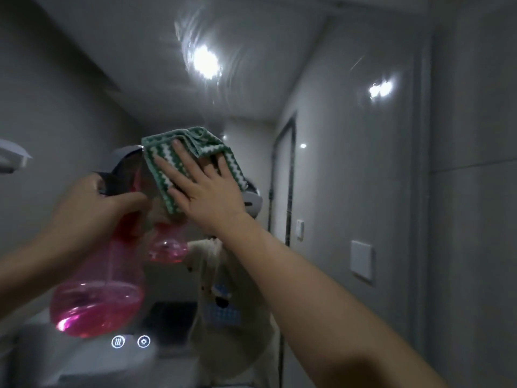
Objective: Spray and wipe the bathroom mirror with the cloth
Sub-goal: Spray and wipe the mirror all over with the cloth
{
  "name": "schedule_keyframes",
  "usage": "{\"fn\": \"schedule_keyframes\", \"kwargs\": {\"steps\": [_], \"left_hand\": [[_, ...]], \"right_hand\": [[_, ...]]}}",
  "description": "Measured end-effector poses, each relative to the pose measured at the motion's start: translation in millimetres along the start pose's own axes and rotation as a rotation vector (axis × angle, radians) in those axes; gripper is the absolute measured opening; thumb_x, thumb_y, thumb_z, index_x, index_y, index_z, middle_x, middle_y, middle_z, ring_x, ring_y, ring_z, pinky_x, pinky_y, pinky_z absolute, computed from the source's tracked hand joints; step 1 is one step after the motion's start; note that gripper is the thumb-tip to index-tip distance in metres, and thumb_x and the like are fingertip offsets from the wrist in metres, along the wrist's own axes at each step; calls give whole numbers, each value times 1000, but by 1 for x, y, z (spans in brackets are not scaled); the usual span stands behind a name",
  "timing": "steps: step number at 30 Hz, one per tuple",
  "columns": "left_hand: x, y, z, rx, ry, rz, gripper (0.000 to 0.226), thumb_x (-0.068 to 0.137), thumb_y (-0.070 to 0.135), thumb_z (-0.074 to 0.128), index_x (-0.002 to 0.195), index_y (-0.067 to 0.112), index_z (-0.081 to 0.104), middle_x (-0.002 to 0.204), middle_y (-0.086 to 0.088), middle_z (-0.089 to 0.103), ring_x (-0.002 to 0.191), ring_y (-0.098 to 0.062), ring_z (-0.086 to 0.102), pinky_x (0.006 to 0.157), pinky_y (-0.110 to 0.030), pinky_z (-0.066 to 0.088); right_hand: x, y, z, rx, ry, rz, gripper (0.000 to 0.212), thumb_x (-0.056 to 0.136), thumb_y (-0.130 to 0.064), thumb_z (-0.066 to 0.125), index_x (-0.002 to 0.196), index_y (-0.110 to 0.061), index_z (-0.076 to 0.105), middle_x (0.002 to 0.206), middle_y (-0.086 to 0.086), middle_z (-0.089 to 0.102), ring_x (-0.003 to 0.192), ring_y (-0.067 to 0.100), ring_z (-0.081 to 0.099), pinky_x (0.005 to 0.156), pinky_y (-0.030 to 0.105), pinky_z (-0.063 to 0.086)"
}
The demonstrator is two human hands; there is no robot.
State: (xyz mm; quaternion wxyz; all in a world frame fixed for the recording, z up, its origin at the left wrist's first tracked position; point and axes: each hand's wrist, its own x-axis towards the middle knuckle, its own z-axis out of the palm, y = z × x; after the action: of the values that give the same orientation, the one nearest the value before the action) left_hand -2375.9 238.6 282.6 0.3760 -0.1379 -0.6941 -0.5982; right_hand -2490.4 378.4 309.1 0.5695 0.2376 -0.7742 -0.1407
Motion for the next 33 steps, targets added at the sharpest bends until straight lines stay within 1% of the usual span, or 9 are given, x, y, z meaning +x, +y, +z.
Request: {"fn": "schedule_keyframes", "kwargs": {"steps": [3, 7, 8, 12, 15, 20, 26, 30, 33], "left_hand": [[-1, 15, 20, -35, -16, 19, 51, 42, 28, 69, 79, -6, 60, 38, -5, 49, 43, -24, 45, 60, -43, 42], [5, 26, 61, -130, -58, 61, 6, 78, -8, 60, 81, -4, 56, 36, -1, 51, 29, -11, 45, 39, -22, 42], [7, 30, 71, -154, -75, 63, 13, 82, -13, 54, 76, -1, 53, 35, 1, 52, 28, -8, 45, 34, -17, 40], [12, 41, 106, -203, -66, 92, 5, 80, -6, 60, 83, -2, 58, 37, 1, 54, 29, -7, 47, 34, -15, 39], [13, 42, 126, -171, -63, 120, 19, 68, 8, 71, 85, 4, 63, 43, 2, 59, 34, -8, 51, 41, -21, 45], [4, 52, 159, -230, -137, 88, 16, 81, -14, 54, 94, -4, 57, 38, -2, 54, 29, -9, 47, 32, -17, 38], [7, 50, 161, -252, -132, 87, 15, 76, -12, 57, 74, 2, 52, 43, -6, 55, 36, -16, 49, 38, -24, 40], [18, 48, 145, -325, -136, 62, 16, 67, -3, 65, 80, 2, 57, 78, -33, 59, 55, -27, 53, 48, -30, 43], [28, 42, 127, -328, -131, 100, 12, 77, -10, 59, 82, -1, 53, 70, -30, 56, 42, -22, 49, 38, -26, 41]], "right_hand": [[-5, 28, -4, -18, -38, -34, 52, 102, -47, 16, 151, -40, -1, 160, -4, -8, 144, 21, 17, 115, 46, 1], [-20, 84, -13, 33, 10, 110, 53, 100, -47, 17, 151, -40, 2, 161, -3, -5, 146, 22, 17, 116, 45, 1], [-26, 100, -16, 34, 2, 139, 54, 100, -48, 17, 151, -40, 0, 160, -3, -8, 146, 23, 15, 116, 45, -1], [-60, 163, -24, 97, 21, 295, 54, 102, -48, 17, 150, -42, -6, 159, -6, -15, 146, 20, 11, 116, 45, -4], [-89, 199, -22, 84, 36, 376, 54, 100, -49, 13, 150, -42, -6, 160, -5, -13, 147, 19, 8, 116, 44, -2], [-129, 243, -20, 93, 37, 541, 56, 95, -52, 11, 149, -44, -5, 161, -4, -8, 147, 18, 3, 116, 46, 0], [-128, 238, -21, 125, 13, 603, 54, 100, -47, 10, 147, -40, -14, 158, -2, -20, 146, 18, -10, 115, 51, -5], [-102, 221, -24, 171, 12, 685, 56, 102, -42, 15, 149, -35, -15, 157, 1, -24, 145, 20, -19, 114, 52, -9], [-67, 201, -27, 159, 36, 684, 56, 102, -42, 15, 150, -33, -14, 158, 3, -23, 145, 22, -18, 114, 53, -8]]}}
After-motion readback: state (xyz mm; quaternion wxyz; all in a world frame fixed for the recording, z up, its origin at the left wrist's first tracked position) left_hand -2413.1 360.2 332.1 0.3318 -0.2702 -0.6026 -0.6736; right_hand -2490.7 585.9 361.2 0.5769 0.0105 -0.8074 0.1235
